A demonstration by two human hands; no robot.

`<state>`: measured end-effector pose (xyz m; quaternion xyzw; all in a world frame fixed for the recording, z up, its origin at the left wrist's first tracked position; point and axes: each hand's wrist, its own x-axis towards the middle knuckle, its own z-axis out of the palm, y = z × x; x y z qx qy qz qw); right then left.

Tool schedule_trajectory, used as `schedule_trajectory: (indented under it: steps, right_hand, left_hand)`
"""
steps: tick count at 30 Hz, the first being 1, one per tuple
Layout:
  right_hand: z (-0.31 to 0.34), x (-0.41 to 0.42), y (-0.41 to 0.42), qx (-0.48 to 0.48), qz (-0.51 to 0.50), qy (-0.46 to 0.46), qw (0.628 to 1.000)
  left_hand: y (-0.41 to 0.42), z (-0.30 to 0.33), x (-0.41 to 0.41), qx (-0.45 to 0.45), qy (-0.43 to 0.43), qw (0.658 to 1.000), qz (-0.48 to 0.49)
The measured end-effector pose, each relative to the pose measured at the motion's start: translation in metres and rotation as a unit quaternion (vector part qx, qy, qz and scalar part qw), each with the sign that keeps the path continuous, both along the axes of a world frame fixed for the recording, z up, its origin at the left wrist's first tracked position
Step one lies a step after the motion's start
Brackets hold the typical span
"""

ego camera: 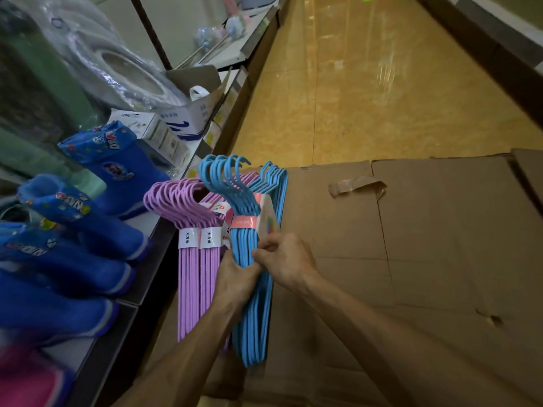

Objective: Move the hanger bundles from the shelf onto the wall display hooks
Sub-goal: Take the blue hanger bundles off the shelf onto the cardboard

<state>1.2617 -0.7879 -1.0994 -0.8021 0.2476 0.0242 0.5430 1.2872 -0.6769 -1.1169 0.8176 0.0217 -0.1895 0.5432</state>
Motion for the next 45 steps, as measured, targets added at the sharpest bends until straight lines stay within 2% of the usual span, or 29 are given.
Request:
schedule_trajectory:
  steps: [6, 13, 18, 26, 31, 36, 45]
  right_hand:
    - [-0.008, 0.004, 0.007, 0.017, 0.012, -0.007, 1.0]
    - [-0.008, 0.009, 0.011, 0.011, 0.007, -0.002, 1.0]
    - [-0.005, 0.012, 0.013, -0.021, 0.009, 0.014, 1.0]
    - [0.004, 0.013, 0.014, -0.093, 0.034, 0.027, 0.995]
    - [0.019, 0.004, 0.0, -0.143, 0.077, 0.023, 0.986]
    - [0.041, -0.026, -0.049, -0.261, 0.12, 0.002, 0.958]
    - [0.084, -0.125, -0.167, -0.41, 0.07, -0.006, 0.91]
  left_hand:
    - [0.009, -0.01, 0.004, 0.013, 0.007, 1.0, 0.023]
    - [0.014, -0.006, 0.007, 0.064, -0.032, 0.997, -0.006]
    - [0.018, 0.006, 0.008, 0.122, -0.006, 0.992, -0.04]
    - [0.04, 0.029, -0.001, 0.162, -0.098, 0.982, -0.016]
    - [0.035, 0.048, -0.008, 0.114, -0.145, 0.983, -0.027]
    - [0.006, 0.068, -0.014, 0.051, -0.171, 0.979, -0.099]
    - [-0.086, 0.105, -0.059, -0.029, -0.192, 0.954, -0.231]
